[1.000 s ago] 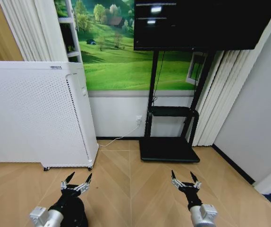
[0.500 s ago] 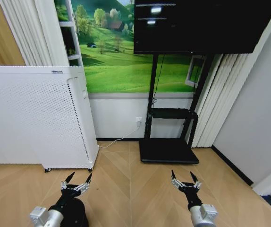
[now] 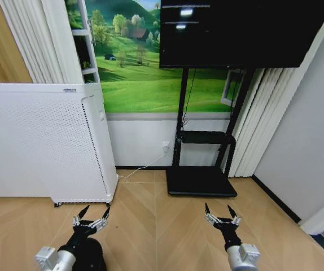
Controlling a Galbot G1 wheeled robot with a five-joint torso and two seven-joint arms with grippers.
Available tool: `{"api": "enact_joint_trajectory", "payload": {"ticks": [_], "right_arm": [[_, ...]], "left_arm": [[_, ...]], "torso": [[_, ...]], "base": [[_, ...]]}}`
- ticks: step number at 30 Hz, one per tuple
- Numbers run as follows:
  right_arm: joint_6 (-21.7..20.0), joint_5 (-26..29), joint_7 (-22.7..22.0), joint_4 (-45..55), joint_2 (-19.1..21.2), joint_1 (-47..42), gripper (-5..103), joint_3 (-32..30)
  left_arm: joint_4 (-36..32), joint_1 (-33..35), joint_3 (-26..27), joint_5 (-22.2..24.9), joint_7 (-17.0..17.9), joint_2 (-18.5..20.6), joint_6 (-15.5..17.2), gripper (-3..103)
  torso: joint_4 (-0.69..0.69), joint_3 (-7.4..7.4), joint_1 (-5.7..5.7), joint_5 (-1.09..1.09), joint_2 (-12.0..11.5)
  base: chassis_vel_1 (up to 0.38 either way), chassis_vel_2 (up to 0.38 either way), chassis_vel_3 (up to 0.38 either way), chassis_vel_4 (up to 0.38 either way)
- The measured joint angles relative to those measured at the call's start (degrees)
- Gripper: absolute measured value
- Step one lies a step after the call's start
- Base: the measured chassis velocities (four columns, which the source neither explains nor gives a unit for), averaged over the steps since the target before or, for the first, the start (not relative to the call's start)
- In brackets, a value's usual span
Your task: Pick up the trash bin and place the garbage on the floor into it.
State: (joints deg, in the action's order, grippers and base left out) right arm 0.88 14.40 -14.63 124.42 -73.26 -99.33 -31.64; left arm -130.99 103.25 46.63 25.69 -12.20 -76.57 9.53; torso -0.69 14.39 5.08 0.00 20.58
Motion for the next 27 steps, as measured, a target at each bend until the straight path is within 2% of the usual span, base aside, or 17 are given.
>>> {"api": "enact_joint_trajectory", "payload": {"ticks": [27], "right_arm": [[0.0, 0.0, 0.0, 0.0, 0.0, 0.0, 100, 0.0]], "left_arm": [[0.0, 0.0, 0.0, 0.0, 0.0, 0.0, 0.0, 100]], "torso": [[0.00, 3.91, 2.14, 0.00, 6.1]], "base": [[0.000, 0.000, 0.000, 0.000]]}}
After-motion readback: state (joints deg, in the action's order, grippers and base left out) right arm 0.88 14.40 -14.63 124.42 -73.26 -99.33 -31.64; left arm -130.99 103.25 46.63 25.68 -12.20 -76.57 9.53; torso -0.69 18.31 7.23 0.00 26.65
